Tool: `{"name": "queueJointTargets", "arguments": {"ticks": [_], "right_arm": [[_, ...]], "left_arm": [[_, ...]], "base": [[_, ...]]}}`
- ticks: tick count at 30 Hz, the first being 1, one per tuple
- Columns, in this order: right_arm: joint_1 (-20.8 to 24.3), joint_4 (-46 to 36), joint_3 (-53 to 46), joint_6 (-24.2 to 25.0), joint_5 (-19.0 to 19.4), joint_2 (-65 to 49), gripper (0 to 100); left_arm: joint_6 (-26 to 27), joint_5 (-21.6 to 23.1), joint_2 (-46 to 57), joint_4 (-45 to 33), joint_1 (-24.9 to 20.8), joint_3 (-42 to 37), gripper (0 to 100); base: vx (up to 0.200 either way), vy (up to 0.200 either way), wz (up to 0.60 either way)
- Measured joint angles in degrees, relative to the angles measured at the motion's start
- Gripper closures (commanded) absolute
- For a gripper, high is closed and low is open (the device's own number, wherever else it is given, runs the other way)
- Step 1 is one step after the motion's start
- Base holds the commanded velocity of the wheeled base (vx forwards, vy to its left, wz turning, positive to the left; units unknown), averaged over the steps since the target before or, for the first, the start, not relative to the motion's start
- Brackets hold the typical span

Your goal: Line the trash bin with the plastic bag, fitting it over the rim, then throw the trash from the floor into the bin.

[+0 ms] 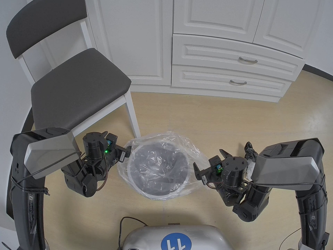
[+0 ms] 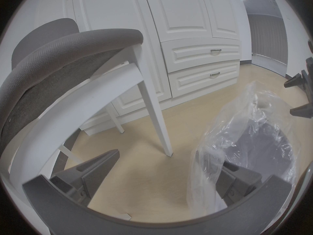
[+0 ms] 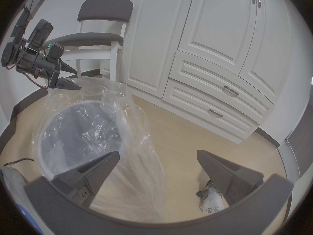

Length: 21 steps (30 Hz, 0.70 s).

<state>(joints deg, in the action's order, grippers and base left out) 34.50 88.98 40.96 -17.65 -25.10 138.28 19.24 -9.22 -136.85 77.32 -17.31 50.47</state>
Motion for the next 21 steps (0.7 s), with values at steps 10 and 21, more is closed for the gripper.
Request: {"name": "queueJointTargets", "arguments": {"ticks": [10, 21], "right_arm": [[-0.9, 0.0, 7.06, 0.52, -1.37, 3.62, 0], [-1.05, 0.0, 10.56, 1.91, -3.0, 4.52, 0]], "left_arm": [[0.0, 0.05, 0.28, 0.05, 0.37, 0.66, 0], [0.06, 10.89, 2.27, 1.58, -1.15, -6.99, 0]], "base": [[0.0, 0.0, 0.0], [0.0, 0.0, 0.0]]}}
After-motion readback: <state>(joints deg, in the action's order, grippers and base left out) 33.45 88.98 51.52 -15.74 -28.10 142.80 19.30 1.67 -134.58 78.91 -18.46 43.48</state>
